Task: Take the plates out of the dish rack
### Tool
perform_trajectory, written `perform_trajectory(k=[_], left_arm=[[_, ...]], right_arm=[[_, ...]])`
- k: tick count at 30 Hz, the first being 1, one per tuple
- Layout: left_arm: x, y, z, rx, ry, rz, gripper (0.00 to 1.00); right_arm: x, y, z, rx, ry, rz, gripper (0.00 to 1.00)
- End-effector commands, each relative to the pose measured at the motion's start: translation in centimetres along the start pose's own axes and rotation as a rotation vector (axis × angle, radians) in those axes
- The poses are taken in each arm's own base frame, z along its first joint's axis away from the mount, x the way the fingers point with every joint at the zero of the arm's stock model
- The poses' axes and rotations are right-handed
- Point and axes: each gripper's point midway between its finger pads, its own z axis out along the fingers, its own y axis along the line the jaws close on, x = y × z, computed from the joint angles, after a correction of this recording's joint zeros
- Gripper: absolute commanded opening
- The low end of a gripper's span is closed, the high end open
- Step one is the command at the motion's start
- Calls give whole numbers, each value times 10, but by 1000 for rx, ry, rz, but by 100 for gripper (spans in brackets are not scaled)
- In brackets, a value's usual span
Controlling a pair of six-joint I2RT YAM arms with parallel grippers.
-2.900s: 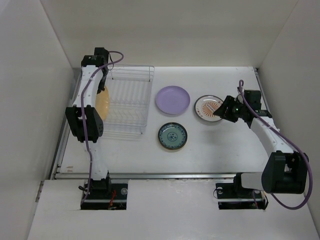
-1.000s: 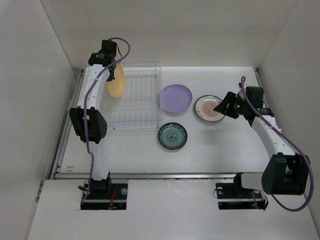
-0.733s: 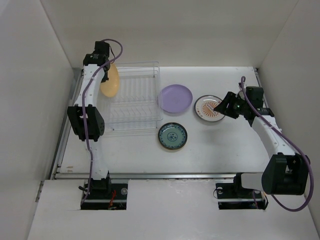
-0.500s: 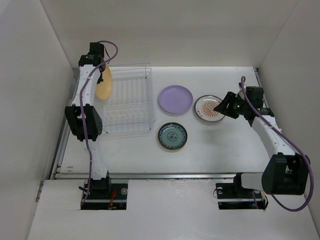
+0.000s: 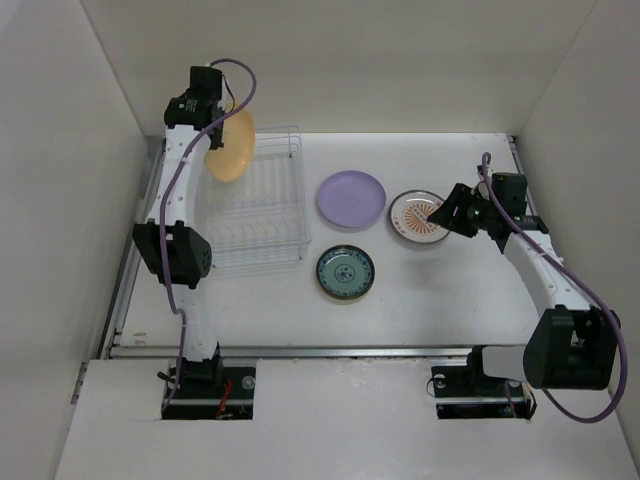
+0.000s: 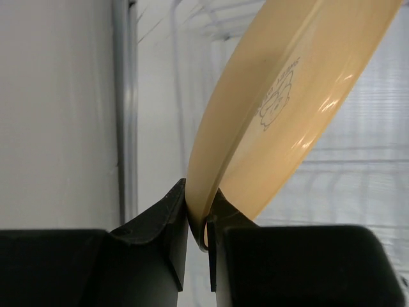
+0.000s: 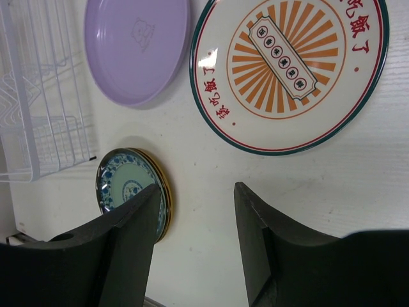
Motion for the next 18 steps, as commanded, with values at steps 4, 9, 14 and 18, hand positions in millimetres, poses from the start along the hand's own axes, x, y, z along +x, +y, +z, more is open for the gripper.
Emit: perform_trajectory(k=[4,9,14,18], left_arm=[[-67,-88,-111,321,-319,13,0],[-43,-212,-123,616,-229,139,0],[-27,-280,-95,700,-174,186,0],[-17,-302,-72,724,-129,162,0]], right_arm=[[-13,15,0,-51,-20,-34,56],[-14,17,1,-59,-15,-34,56],[-16,19,-3,-61,-20,-37,56],[-16,19,-5,-52,-23,-36,56]])
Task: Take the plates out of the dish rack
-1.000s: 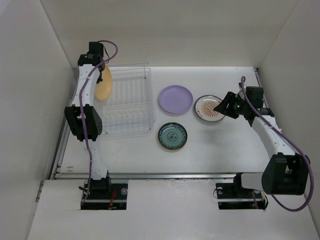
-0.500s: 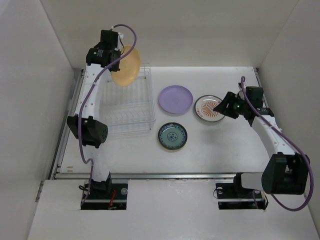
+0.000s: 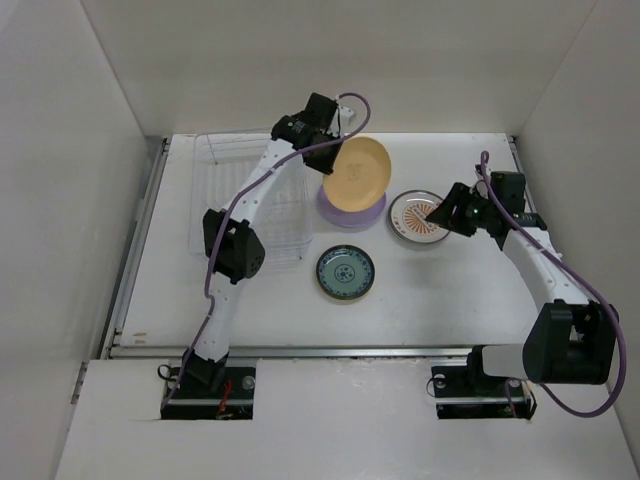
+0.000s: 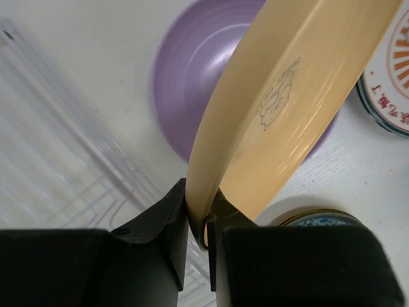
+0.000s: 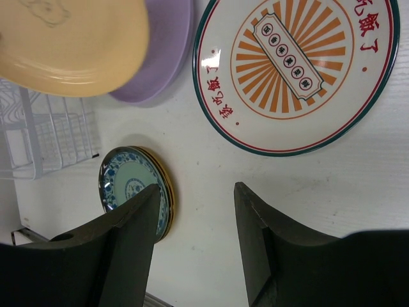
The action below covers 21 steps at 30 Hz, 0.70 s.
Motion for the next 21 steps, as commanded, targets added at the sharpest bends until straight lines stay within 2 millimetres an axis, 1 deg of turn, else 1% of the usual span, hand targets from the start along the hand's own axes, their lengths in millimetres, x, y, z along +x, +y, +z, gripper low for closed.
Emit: perform_trajectory(k=[1,2,3,4,8,9,10,11,13,14,15,17,18,19,20,21], left_arm=[[-18,1,-2,30,-76,-65,0],[-15,-1,7,41,-65,-74,0],[-5,0,19,40,-38,-76,0],[-4,-2,21,52,-37,-76,0],[10,-3,45,52,6,-114,0],[12,1,44,55,15,-123,0],[16,0,50,64,28,-125,10],[25,4,52,65,63,-137,33],[31,3,51,74,85,-125,48],[33,6,50,60,95,-112,57],[39,8,49,51,117,-104,70],[45,11,47,31,141,-94,82],[51,14,45,17,166,-81,87],[50,23,39,-31,163,-67,94],[50,29,39,-63,164,-64,95],[45,33,26,-94,150,-61,97]], right_arm=[[-14,16,-11,-28,-44,-41,56],[-14,16,-11,-28,-44,-41,56],[-15,17,-13,-31,-52,-45,56],[-15,17,-13,-31,-52,-45,56],[-14,18,-16,-31,-52,-45,56],[-13,15,-16,-15,-50,-41,56],[-12,15,-17,-15,-51,-51,56],[-14,15,-19,-7,-64,-54,56],[-15,16,-22,-11,-71,-58,56],[-15,16,-22,-11,-71,-58,56],[-15,16,-22,-11,-71,-58,56],[-13,16,-22,-7,-64,-54,56],[-18,19,-24,-12,-75,-60,56],[-15,19,-24,-17,-64,-57,56],[-19,22,-25,-21,-73,-61,56],[-20,23,-28,-24,-80,-65,56]])
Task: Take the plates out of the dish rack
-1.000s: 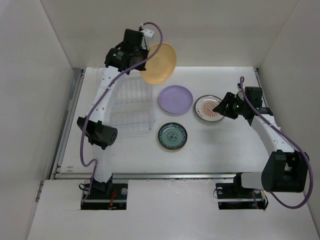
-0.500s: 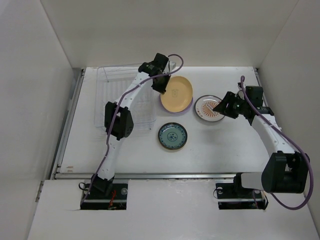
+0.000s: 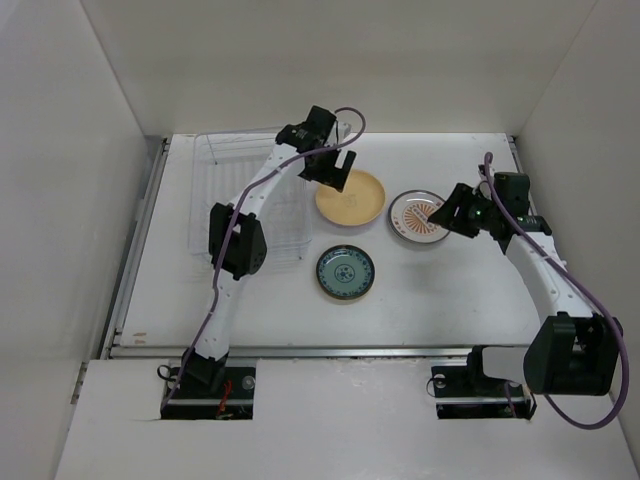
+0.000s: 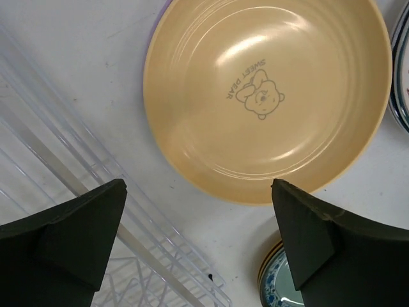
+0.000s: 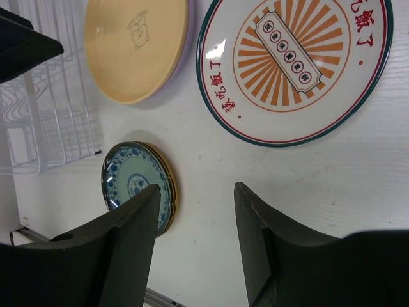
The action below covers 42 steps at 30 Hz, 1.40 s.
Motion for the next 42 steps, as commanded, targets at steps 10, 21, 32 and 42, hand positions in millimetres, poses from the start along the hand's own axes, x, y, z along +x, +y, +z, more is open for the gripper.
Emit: perform_trajectory(k=[10,21,32,42], left_arm=[[31,81,-71,-456,101,66,100],[59,80,-72,-438,178,95,80],[100,91,-79,-440,270,57,21],[75,85,-134,-433,103,73,100]], right_arm=[[-22,20,-21,-26,-81,-69,56],[-18,25,-33,-38,-110,-84,56],[-4,23,-44,-31,-118,-86,56],[-7,36,-66,-58,-159,-130,76]])
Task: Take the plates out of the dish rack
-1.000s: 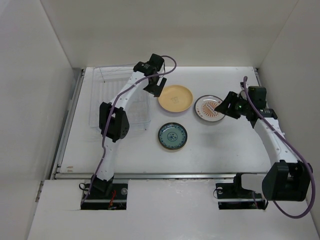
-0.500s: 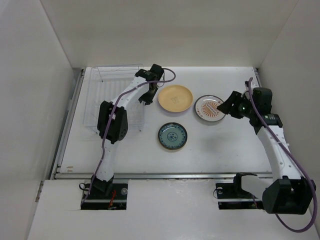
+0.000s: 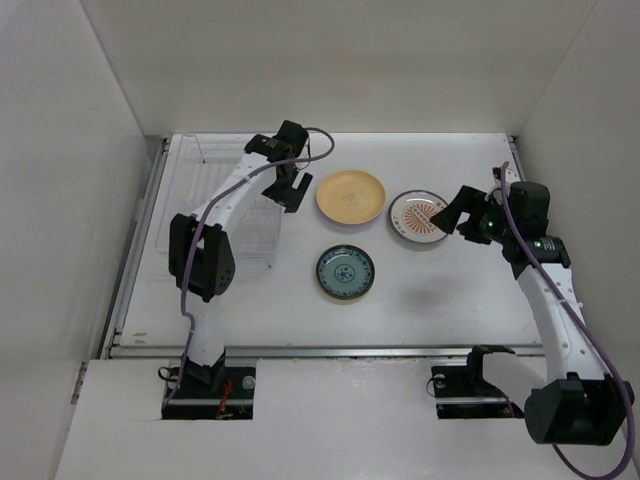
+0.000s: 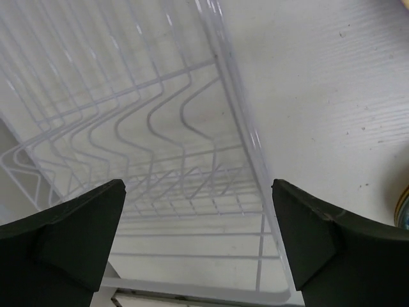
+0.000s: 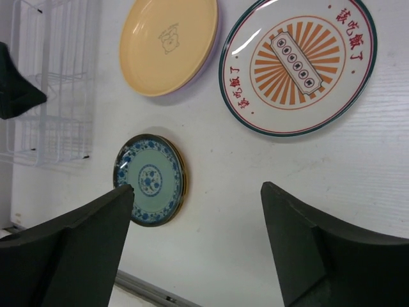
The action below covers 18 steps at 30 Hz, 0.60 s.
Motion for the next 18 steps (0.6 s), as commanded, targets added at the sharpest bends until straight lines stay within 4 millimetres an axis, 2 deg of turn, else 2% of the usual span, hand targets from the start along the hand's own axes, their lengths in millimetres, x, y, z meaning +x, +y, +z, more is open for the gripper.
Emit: perform_trajectory(k=[1,2,3,6,7,9,10,11,12,14,16,17,18], left_arm=[[-15,25,-63,-24,-176,-46,100],[-20,29,-72,-26,-212,-58,100],[-23,35,-91,-28,-266,-76,100],[-26,71,-121,-125,-361,-188,100],[-19,95,-137,-177,-392,-239,100],[-5,131,-146,-280,-403,-345,100],[4,148,-159,-315,-426,-398,100],[22,176,-159,-380,-395,-467,100],[32,190,-162,-411,-385,-513,100],[62,218,-164,-479,-344,-619,100],[86,232,-167,-543,-304,-673,100],[101,234,-165,-563,-277,-682,100],[111,242,-164,-590,-275,-725,100]], right_arm=[[-4,11,-13,-23,-24,-54,90],[-10,12,-18,-10,-49,-62,100],[-14,14,-25,0,-62,-65,100],[-21,9,-38,66,-99,-78,100],[-24,9,-47,81,-128,-85,100],[-32,0,-59,157,-189,-89,100],[-35,0,-70,177,-227,-95,100],[-39,-2,-77,202,-262,-89,100],[-46,-11,-85,265,-309,-87,100],[-48,-15,-103,312,-372,-65,100],[-55,-23,-121,387,-446,-39,100],[-58,-20,-136,390,-492,-42,100],[-60,-19,-142,395,-517,-33,100]])
